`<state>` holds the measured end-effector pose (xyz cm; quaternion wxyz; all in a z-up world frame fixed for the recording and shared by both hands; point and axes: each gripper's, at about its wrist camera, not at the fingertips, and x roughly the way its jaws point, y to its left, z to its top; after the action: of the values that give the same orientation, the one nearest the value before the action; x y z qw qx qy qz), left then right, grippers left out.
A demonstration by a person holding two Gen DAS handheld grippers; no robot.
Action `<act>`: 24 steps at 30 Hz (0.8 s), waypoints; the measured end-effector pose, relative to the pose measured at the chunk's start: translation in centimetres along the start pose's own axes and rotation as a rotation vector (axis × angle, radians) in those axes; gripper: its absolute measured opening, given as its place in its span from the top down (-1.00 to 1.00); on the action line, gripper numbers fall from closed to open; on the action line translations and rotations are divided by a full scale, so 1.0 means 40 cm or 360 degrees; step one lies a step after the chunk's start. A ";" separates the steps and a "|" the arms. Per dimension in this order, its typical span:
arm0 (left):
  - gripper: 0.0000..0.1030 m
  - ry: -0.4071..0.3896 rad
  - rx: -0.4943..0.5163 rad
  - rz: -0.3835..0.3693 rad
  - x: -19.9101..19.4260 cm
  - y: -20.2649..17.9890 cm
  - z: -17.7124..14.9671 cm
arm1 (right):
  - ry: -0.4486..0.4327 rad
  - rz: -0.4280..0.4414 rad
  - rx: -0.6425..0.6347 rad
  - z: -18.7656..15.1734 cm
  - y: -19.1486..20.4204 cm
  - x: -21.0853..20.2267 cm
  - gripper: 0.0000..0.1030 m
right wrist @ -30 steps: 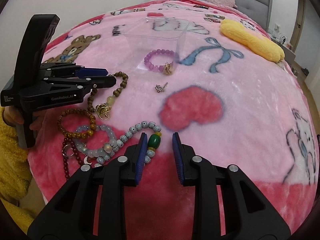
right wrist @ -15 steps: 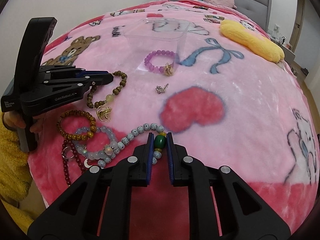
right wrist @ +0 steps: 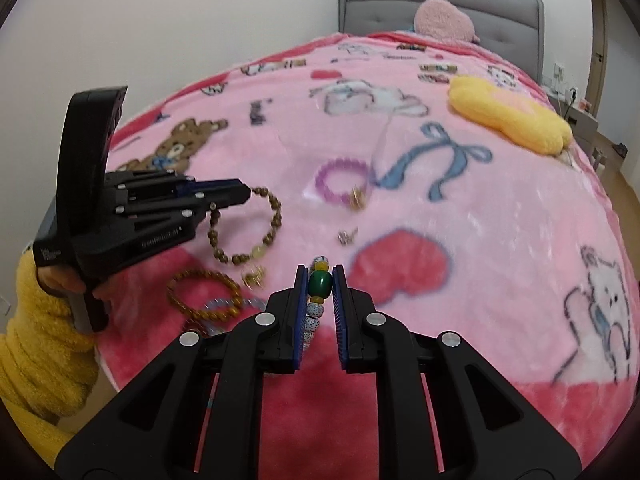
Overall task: Organize jewelry
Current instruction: 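Lower both held bracelets into the clear box and open both grippers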
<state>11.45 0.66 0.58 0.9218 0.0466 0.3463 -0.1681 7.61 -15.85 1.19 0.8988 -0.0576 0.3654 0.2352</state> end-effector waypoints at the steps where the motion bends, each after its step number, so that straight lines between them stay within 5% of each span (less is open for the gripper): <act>1: 0.82 -0.0016 -0.0002 -0.0007 -0.010 -0.001 0.005 | -0.0021 0.0005 -0.0006 0.007 0.004 -0.009 0.77; 24: 0.82 -0.0324 -0.0168 -0.0057 -0.126 0.037 0.165 | -0.0266 -0.0005 0.0013 0.193 0.005 -0.069 0.77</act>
<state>12.52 2.10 8.83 0.9502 -0.0253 0.2601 -0.1699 10.67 -14.57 8.70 0.9268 -0.0347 0.2899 0.2362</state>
